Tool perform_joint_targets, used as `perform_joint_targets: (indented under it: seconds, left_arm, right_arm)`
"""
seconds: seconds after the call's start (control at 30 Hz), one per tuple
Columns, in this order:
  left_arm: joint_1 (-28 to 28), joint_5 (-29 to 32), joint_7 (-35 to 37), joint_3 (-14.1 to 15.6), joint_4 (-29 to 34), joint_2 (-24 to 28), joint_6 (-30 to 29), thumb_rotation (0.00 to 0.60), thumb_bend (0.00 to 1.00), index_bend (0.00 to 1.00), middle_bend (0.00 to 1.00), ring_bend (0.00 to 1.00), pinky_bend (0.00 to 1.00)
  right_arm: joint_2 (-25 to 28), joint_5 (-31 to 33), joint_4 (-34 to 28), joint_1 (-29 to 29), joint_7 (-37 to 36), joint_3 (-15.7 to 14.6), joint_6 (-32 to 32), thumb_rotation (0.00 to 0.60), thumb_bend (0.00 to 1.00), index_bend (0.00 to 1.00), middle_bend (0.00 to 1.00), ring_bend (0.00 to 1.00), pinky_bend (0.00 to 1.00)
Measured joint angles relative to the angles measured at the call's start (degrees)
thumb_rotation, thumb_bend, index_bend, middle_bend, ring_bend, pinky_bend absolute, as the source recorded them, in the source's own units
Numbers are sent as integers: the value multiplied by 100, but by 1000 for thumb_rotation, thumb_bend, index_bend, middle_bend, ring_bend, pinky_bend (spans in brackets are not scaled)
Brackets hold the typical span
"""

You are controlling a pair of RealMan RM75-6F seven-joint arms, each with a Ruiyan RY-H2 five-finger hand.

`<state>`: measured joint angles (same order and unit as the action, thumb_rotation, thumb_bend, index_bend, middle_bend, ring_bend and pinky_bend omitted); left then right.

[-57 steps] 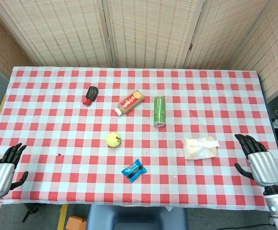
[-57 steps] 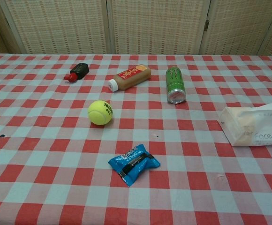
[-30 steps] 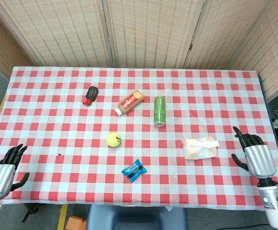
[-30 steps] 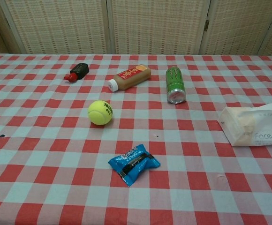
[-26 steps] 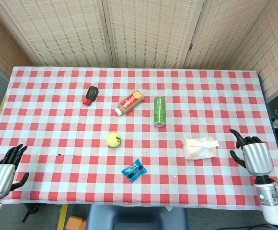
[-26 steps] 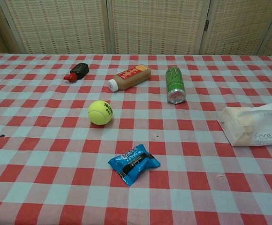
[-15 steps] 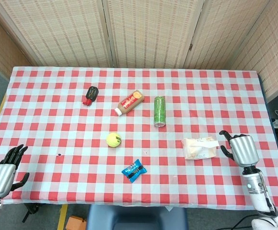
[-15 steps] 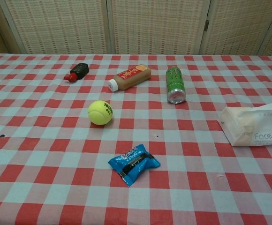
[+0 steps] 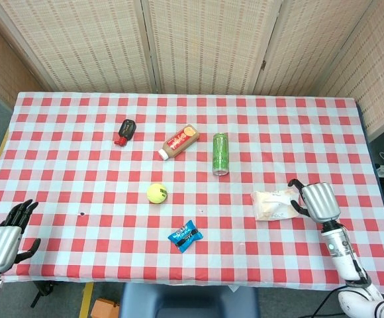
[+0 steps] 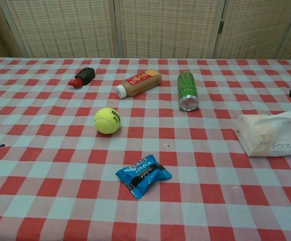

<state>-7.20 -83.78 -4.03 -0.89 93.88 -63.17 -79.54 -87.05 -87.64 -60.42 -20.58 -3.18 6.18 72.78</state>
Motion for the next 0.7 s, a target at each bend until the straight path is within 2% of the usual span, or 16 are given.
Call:
perform_joint_targets:
  seconds: [0.4, 0.7]
  left_arm:
    - [-13, 21, -35, 5, 1, -5, 32, 600, 388, 61, 0, 36, 355]
    - [-14, 13, -43, 8, 3, -9, 25, 600, 389, 61, 0, 37, 355]
  right_arm:
    - [199, -114, -327, 56, -100, -162, 200, 600, 183, 408, 880, 788, 779]
    - [259, -17, -386, 1, -3, -239, -98, 600, 183, 351, 880, 788, 779]
